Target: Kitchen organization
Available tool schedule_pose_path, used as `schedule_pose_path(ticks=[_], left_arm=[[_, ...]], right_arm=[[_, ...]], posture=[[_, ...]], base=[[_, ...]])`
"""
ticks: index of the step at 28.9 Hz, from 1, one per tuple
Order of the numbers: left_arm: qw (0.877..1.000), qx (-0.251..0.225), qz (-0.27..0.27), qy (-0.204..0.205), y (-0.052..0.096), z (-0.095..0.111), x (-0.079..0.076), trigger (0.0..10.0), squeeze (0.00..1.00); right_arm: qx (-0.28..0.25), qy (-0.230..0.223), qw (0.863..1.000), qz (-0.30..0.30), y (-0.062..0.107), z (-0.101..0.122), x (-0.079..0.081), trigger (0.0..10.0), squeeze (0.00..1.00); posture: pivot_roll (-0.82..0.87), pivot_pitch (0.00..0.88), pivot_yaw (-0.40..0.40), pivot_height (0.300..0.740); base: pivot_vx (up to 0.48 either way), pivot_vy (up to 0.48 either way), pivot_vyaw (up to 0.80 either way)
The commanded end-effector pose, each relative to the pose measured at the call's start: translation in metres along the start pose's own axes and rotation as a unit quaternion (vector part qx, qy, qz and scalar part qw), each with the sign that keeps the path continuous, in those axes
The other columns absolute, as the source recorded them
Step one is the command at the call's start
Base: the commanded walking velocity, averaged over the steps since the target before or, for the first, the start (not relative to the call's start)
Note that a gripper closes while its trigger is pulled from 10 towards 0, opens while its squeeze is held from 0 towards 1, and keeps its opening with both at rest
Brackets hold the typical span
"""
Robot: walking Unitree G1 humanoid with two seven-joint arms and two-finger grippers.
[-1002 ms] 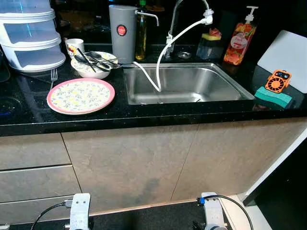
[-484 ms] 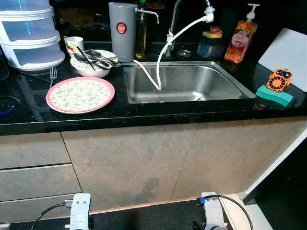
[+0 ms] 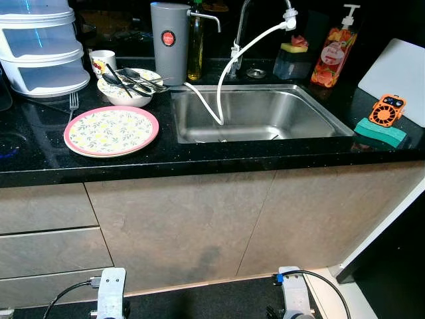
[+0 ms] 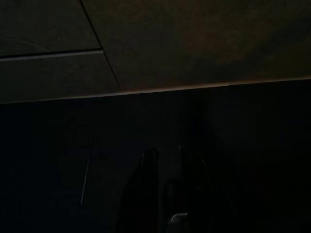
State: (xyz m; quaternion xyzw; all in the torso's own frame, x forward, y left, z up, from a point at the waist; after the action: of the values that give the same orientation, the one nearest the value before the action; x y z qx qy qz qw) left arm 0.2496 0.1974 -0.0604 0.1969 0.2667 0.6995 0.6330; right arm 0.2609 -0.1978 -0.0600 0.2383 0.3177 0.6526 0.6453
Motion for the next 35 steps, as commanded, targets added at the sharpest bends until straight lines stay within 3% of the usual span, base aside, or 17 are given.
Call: schedule_pose_path(ticks=[1, 16, 35], left_arm=[[1.000, 0.008, -0.003, 0.005, 0.0019, -0.0079, -0.0038, 10.0, 0.00], [1.000, 0.013, -0.017, -0.009, 0.0018, -0.0099, -0.0106, 10.0, 0.00], [1.000, 0.011, -0.012, -0.016, 0.0032, -0.0102, -0.0027, 10.0, 0.00]], right_arm=[[0.012, 0.003, 1.000, -0.002, 0.0007, -0.0049, -0.0029, 10.0, 0.00], [0.016, 0.007, 1.000, -0.001, 0.0012, -0.0080, -0.0029, 10.0, 0.00], [0.017, 0.004, 1.000, 0.002, 0.0012, -0.0098, 0.0011, 10.0, 0.00]], posture=[[0.01, 0.115, -0.056, 0.740], [-0.01, 0.099, -0.048, 0.740], [0.01, 0.079, -0.038, 0.740]], base=[[0.000, 0.000, 0.00], [0.000, 0.000, 0.00], [0.000, 0.000, 0.00]])
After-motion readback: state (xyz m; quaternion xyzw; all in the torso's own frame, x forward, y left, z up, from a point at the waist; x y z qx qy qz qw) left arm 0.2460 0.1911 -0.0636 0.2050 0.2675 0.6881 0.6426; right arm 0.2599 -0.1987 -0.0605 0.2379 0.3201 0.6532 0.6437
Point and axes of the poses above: a point about 5 cm out from each wrist's last joint towards the gripper, its own y axis pointing back from the gripper into the wrist, its own z axis along the axis of the wrist's last joint, x = y × z, the point moved 2 cm from there along -y, pointing out of the wrist towards the gripper, and after that the axes turned 4 degrees about y, right-handed, at the moved point
